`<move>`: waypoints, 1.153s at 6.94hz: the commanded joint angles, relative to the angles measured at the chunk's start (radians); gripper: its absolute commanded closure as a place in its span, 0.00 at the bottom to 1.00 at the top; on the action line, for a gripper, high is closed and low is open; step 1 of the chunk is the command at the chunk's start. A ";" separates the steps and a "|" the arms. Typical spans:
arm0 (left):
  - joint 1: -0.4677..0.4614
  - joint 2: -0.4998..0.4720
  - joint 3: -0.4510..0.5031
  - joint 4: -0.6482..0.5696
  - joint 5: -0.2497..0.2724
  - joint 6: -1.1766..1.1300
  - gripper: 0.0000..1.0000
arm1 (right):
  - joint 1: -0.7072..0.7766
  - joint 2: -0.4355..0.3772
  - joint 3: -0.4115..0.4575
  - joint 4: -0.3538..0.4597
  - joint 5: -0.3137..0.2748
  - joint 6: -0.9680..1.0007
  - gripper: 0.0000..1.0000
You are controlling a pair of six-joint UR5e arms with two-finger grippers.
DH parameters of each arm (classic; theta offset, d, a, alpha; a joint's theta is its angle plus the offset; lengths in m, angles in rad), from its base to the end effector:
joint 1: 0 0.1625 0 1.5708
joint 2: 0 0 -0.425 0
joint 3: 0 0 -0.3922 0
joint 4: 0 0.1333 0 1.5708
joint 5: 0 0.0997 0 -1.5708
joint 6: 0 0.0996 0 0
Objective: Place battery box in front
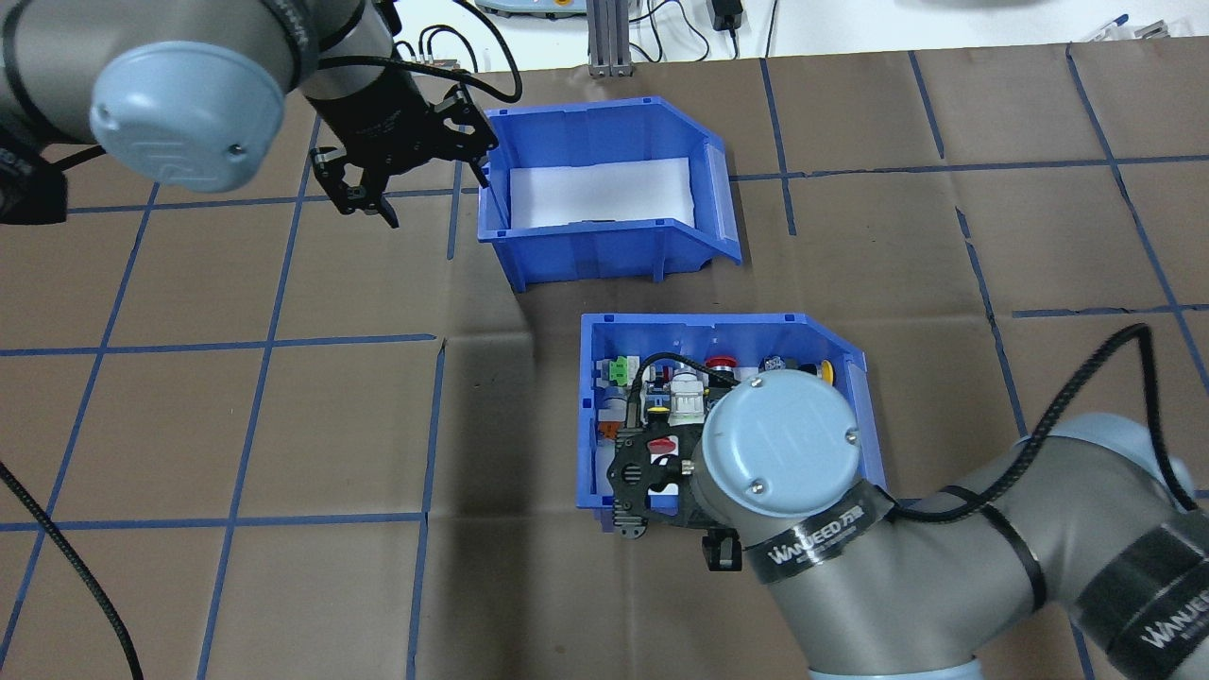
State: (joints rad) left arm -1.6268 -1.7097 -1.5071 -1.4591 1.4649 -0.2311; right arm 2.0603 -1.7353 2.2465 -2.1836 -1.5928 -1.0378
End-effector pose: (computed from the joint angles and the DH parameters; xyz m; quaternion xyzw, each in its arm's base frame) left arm -0.1746 -0.5443 0.4586 0.0863 -0.9947 0.0105 0.0550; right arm 0.2952 -0.2753 0.3009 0.6902 -0.7217 0.0459 0.0243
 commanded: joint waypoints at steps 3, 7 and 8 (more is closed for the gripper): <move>0.042 0.094 -0.002 -0.145 0.179 0.320 0.01 | 0.035 0.048 -0.001 -0.030 -0.001 0.015 0.92; 0.041 0.128 -0.002 -0.176 0.172 0.430 0.01 | 0.034 0.030 -0.005 -0.016 -0.002 0.031 0.00; 0.041 0.139 -0.027 -0.191 0.152 0.438 0.01 | 0.031 -0.002 -0.017 0.002 -0.004 0.031 0.00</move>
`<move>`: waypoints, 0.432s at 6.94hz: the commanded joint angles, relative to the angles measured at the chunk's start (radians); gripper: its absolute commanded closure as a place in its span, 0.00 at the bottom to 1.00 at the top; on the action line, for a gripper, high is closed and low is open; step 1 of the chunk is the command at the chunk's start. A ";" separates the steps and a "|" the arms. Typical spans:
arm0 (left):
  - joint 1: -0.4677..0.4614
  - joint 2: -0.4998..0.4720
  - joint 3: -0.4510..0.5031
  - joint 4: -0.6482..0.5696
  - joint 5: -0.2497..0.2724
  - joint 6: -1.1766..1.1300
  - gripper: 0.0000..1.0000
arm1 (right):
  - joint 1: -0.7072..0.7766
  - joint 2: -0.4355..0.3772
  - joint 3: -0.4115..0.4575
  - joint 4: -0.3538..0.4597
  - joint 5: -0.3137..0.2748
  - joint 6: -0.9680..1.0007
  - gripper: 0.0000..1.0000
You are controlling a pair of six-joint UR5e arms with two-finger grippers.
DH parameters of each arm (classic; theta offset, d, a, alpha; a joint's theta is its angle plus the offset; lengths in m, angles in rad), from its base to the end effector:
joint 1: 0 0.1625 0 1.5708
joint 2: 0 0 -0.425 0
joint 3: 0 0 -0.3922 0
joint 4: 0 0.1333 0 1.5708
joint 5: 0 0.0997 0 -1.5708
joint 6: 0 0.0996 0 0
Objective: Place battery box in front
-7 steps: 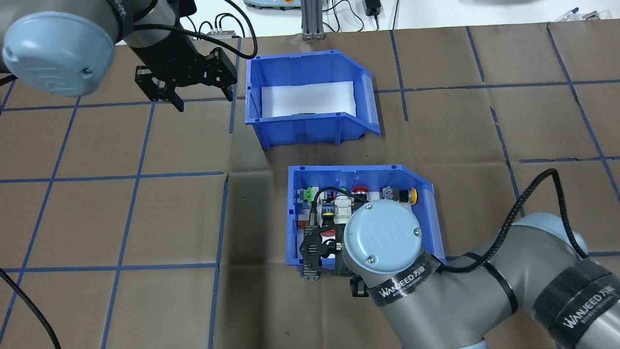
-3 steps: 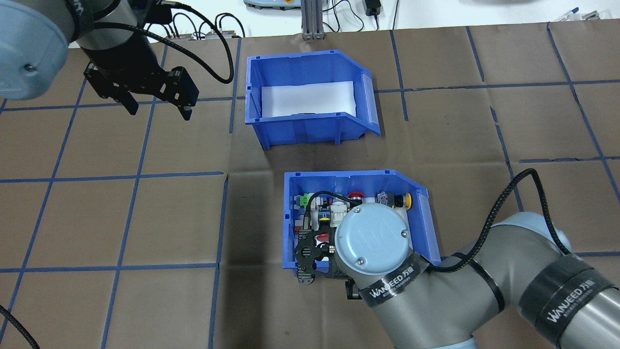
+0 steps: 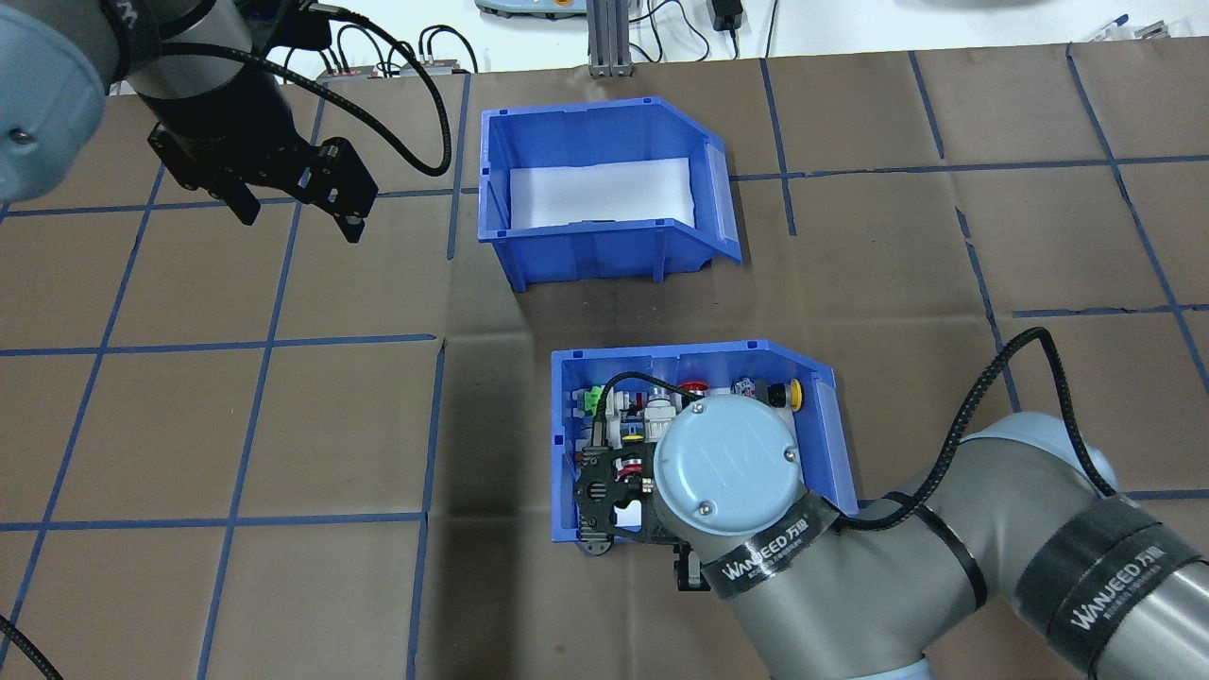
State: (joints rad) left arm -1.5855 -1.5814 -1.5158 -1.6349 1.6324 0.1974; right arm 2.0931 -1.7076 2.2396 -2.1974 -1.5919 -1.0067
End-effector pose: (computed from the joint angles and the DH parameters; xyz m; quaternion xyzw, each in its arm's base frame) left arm -0.1344 -0.4921 0.5035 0.1061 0.9938 0.0126 0.0298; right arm 0.3076 -0.2714 0.2949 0.6910 -0.7212 0.0434 0.0216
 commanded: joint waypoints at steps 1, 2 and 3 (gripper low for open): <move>-0.001 0.061 -0.094 0.004 -0.022 0.010 0.01 | -0.014 -0.064 -0.053 0.103 -0.007 0.000 0.00; 0.001 0.089 -0.134 0.059 -0.020 0.010 0.01 | -0.039 -0.076 -0.122 0.199 -0.007 0.000 0.00; 0.002 0.089 -0.129 0.066 -0.025 0.008 0.01 | -0.092 -0.073 -0.170 0.253 0.003 0.014 0.00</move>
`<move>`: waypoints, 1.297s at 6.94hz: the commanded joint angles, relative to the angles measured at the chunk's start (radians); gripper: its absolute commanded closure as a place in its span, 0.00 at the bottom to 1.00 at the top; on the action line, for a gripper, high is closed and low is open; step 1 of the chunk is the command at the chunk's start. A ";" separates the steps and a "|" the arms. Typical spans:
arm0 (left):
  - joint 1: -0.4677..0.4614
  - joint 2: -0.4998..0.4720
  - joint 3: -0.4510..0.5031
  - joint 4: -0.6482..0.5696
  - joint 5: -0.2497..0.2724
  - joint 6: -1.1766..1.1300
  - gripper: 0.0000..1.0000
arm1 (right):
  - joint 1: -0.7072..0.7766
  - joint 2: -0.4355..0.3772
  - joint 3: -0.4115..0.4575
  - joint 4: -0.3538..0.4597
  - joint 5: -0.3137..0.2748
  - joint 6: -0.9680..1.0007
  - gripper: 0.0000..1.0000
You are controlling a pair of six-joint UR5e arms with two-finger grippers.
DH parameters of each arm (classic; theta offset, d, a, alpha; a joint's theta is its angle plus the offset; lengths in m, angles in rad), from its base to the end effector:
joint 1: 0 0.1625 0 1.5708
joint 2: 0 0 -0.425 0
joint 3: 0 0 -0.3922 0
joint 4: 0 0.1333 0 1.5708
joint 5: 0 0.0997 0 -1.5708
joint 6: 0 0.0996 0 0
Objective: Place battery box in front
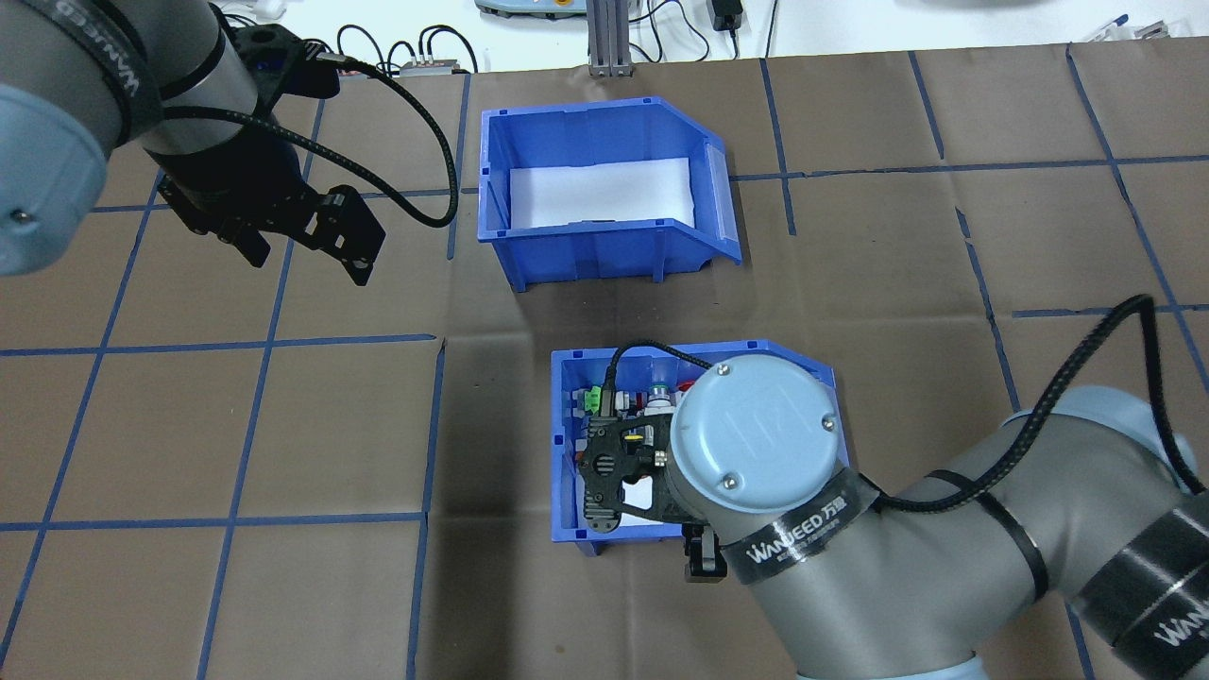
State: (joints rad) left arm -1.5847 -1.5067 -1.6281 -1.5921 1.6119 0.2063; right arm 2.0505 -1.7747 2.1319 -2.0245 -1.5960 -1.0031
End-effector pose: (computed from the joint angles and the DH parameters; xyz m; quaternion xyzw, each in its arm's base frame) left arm -0.1356 -0.4614 0.4883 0.1100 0.9937 0.0092 0.0198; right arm 0.2961 -0.2858 0.3521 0.6740 -0.7370 0.0433 0.0246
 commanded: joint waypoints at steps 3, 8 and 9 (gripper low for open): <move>0.005 0.017 -0.012 0.024 -0.038 -0.002 0.01 | -0.261 -0.006 -0.105 0.095 0.034 0.234 0.00; 0.006 0.036 -0.016 0.024 -0.029 0.004 0.01 | -0.469 0.049 -0.289 0.221 0.033 0.874 0.00; 0.006 0.036 -0.018 0.024 -0.029 0.004 0.01 | -0.469 0.078 -0.344 0.222 0.036 1.002 0.00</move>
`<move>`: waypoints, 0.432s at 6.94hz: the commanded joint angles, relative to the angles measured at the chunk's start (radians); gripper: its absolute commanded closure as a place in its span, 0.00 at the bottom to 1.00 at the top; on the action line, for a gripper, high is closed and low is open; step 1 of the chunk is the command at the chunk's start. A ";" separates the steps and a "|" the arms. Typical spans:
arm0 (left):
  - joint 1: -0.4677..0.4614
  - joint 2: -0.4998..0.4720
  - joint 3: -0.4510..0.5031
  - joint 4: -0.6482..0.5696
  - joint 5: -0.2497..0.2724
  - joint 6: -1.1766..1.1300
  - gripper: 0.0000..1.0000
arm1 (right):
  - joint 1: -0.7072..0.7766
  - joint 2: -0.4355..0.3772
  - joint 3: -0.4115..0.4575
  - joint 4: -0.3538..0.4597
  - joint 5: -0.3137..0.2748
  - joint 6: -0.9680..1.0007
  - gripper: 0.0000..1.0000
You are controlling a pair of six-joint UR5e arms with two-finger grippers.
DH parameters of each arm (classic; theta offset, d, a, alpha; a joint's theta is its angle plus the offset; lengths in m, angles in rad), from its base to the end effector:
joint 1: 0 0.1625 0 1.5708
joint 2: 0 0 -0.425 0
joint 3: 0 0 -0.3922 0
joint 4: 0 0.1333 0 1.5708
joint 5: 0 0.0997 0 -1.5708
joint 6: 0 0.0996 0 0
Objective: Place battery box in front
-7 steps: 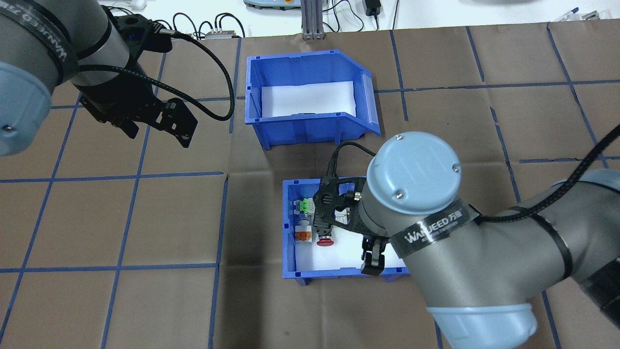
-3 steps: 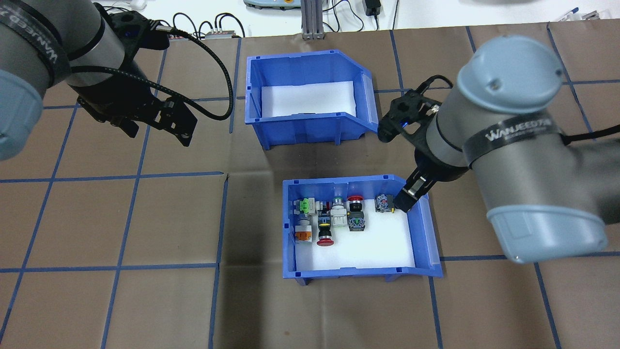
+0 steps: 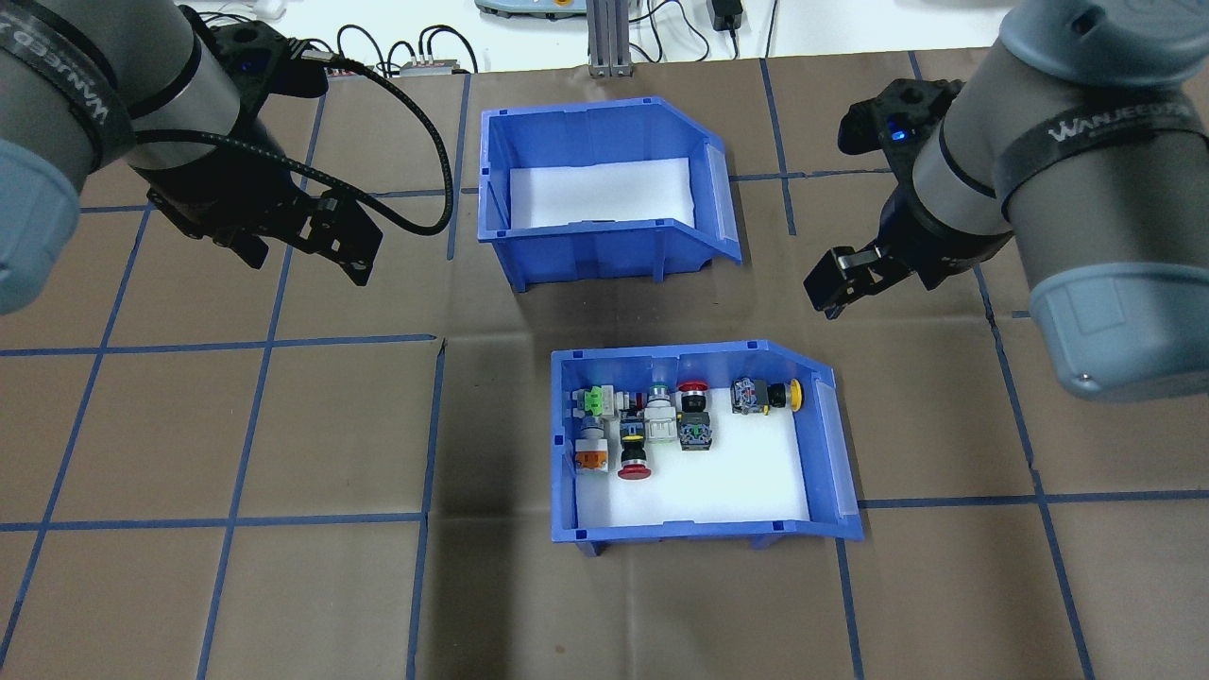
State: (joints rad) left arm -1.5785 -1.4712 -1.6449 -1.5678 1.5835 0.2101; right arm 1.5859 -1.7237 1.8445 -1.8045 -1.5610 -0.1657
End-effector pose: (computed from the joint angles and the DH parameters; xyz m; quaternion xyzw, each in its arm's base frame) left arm -0.1355 -0.4513 0.4987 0.1086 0.9940 -0.0135 0.0078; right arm 0.1408 -0.4328 0.4475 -0.0904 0.9943 -0.0566 0.0006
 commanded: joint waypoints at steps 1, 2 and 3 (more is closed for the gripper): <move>0.000 0.000 0.002 0.002 0.001 0.000 0.01 | -0.004 0.091 -0.118 0.025 0.001 0.243 0.00; 0.000 0.000 0.002 0.002 0.001 0.000 0.01 | -0.006 0.142 -0.175 0.092 -0.004 0.247 0.00; 0.000 0.002 0.002 0.002 0.001 0.000 0.01 | -0.004 0.136 -0.183 0.109 -0.014 0.249 0.00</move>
State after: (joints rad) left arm -1.5785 -1.4706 -1.6433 -1.5664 1.5844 0.2102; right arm 1.5811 -1.6064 1.6937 -1.7312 -1.5660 0.0663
